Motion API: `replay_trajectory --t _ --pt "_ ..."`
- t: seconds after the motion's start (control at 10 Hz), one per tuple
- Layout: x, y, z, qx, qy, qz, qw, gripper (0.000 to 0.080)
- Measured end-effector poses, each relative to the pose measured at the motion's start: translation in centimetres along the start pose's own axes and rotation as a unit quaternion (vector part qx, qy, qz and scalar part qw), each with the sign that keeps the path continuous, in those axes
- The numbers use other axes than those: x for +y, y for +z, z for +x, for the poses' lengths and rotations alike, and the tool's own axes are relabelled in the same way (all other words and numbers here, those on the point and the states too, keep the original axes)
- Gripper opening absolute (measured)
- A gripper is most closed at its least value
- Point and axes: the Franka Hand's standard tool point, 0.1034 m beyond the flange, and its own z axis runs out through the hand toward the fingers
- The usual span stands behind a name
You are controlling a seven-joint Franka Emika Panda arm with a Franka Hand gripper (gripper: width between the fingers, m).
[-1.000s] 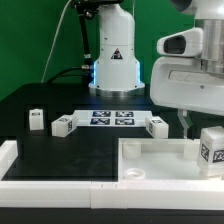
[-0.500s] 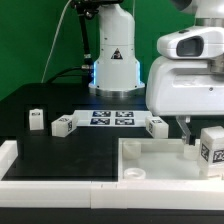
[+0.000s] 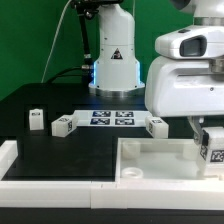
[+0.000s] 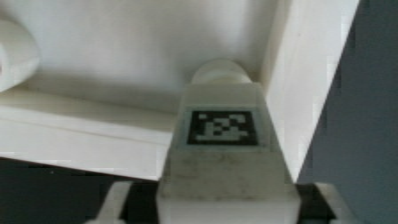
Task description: Assemble one leg
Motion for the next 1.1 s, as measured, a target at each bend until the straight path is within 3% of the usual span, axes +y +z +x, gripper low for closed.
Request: replay_trajectory --t 0.2,0.4,0.6,0.8,1.0,1.1 --pt "-0.03 0.01 0.02 0.004 0.119 -0.002 0.993 0.0291" --pt "0.22 0.06 -0.09 0.004 0.274 -0.008 0.962 0.0291" --pt "0.41 0.11 -0.28 0.009 0.412 -0.014 0.911 0.0291" --pt "0.53 0.15 -0.53 0.015 0.553 -0.021 0.833 0.0291" --pt "0.61 0.15 -0.65 0.013 0.626 -0.02 0.78 0.0292" --pt "0.61 0.15 -0.68 0.013 0.639 -0.02 0.769 0.0292"
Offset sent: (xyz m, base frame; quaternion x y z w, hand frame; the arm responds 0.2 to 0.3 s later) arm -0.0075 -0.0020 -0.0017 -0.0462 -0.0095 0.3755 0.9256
